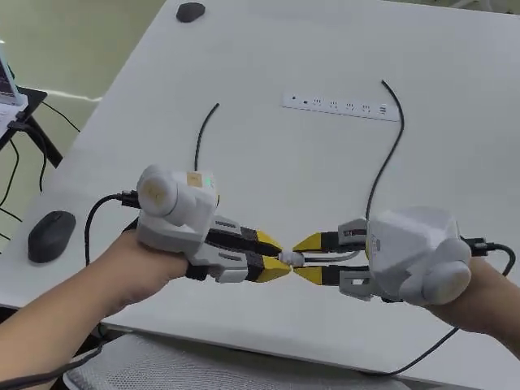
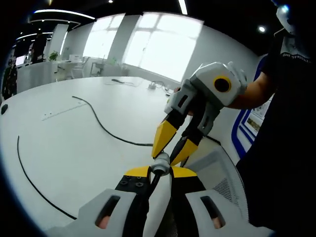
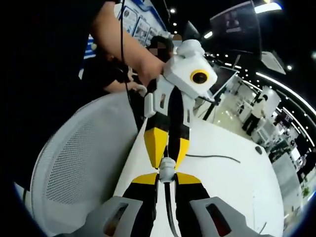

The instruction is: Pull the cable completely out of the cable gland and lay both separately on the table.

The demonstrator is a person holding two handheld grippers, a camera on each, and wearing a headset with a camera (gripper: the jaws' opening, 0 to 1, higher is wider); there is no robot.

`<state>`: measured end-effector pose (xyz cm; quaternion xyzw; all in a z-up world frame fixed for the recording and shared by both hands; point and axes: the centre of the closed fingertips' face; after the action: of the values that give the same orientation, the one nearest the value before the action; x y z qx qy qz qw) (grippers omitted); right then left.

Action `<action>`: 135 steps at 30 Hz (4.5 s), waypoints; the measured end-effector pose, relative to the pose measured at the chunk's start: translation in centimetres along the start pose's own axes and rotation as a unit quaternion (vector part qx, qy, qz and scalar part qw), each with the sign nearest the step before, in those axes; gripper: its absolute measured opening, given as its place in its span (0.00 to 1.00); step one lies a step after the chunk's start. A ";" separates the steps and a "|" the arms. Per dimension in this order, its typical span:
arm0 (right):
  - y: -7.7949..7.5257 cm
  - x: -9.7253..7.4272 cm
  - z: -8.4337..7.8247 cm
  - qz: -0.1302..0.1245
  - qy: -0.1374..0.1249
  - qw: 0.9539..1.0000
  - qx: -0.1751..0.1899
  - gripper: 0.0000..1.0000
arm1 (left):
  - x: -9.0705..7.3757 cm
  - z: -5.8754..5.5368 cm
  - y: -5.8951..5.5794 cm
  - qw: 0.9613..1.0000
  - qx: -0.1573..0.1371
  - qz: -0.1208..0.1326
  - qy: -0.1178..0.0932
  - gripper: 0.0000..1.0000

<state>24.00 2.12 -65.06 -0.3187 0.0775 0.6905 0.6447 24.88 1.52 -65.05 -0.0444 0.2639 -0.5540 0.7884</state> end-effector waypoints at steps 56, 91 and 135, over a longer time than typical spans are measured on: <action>0.6 -0.9 0.6 0.102 -0.073 0.960 0.250 0.08 | 0.4 -0.2 -0.8 0.998 0.067 -0.002 0.009 0.15; 0.0 -0.9 1.0 -0.055 -0.034 0.993 0.097 0.09 | -0.4 0.5 -1.2 0.995 0.100 0.003 -0.015 0.15; -1.9 -1.5 -0.8 -0.191 0.096 0.973 0.088 0.00 | -0.5 2.1 0.2 0.994 0.107 0.005 -0.017 0.15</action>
<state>25.98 0.76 -64.33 -0.3343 0.1368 0.5110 0.7800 25.88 1.56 -63.17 0.0319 0.1901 -0.5738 0.7960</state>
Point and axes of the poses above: the centre of the closed fingertips' face, and the gripper's own axes: x roughly forward along the fingers, y roughly to its left, z roughly out of its top, and after that the axes turned 3 degrees about -y, right-handed
